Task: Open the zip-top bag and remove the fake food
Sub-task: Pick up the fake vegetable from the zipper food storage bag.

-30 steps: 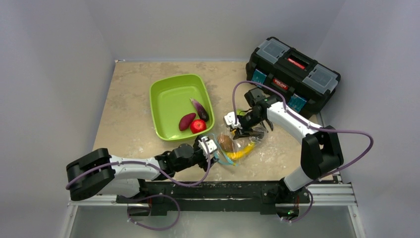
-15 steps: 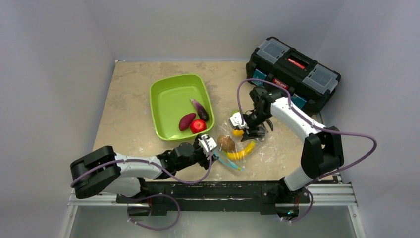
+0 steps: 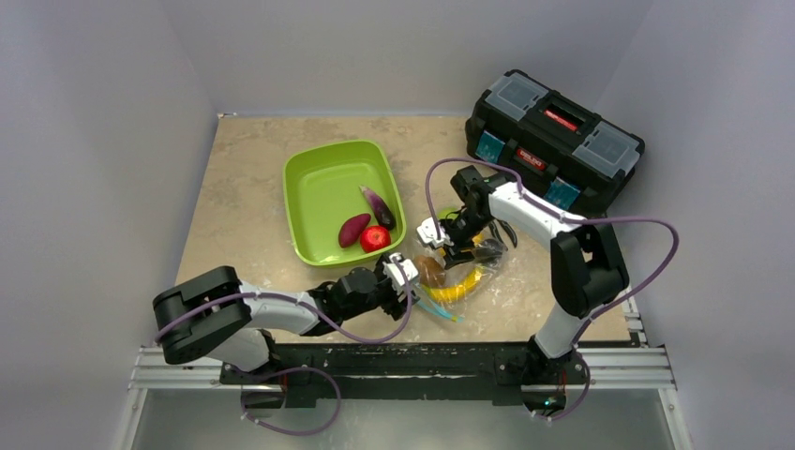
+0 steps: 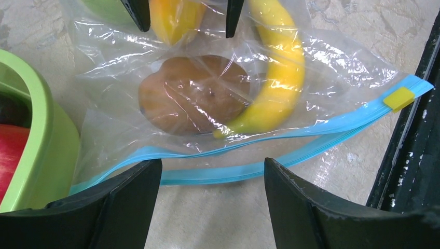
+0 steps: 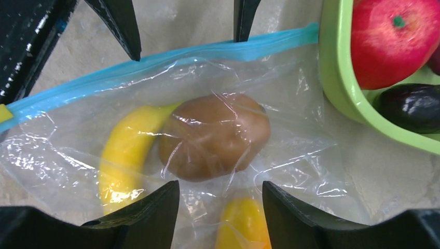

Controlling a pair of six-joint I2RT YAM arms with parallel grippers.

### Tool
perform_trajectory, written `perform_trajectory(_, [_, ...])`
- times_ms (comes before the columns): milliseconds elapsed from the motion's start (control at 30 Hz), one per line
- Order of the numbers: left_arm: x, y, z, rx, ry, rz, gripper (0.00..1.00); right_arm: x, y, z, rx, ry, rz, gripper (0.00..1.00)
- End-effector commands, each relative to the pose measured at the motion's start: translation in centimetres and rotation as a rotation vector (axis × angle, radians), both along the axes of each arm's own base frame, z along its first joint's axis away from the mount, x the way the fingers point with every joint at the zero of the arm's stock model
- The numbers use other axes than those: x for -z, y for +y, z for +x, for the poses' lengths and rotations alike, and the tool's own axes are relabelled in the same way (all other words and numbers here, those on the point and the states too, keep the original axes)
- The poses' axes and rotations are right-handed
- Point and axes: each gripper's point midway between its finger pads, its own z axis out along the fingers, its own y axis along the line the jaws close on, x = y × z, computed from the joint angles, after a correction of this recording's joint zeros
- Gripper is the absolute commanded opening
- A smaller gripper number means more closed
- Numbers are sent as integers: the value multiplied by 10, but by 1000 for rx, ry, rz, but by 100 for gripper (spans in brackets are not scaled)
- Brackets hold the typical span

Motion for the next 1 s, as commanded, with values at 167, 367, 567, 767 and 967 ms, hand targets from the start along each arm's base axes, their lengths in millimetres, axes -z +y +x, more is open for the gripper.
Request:
perform_trajectory(167, [-13,-14,7,-7,17,-71,61,10,7,16,-5,-27,-15,54])
perform_trajectory(367, [-15,-15,17,-50,25,-86,60,17,8,12,2,-2,-10,52])
perform_trajectory(567, [-7,-23,26,-75,38,-45,67,28,9,4,-8,37,-34,42])
perform_trajectory(767, [2,-18,31,-115,42,-17,77,36,15,-8,-29,82,-36,31])
perform_trajectory(967, [3,-13,35,-151,37,-18,92,30,24,-11,-13,133,-8,25])
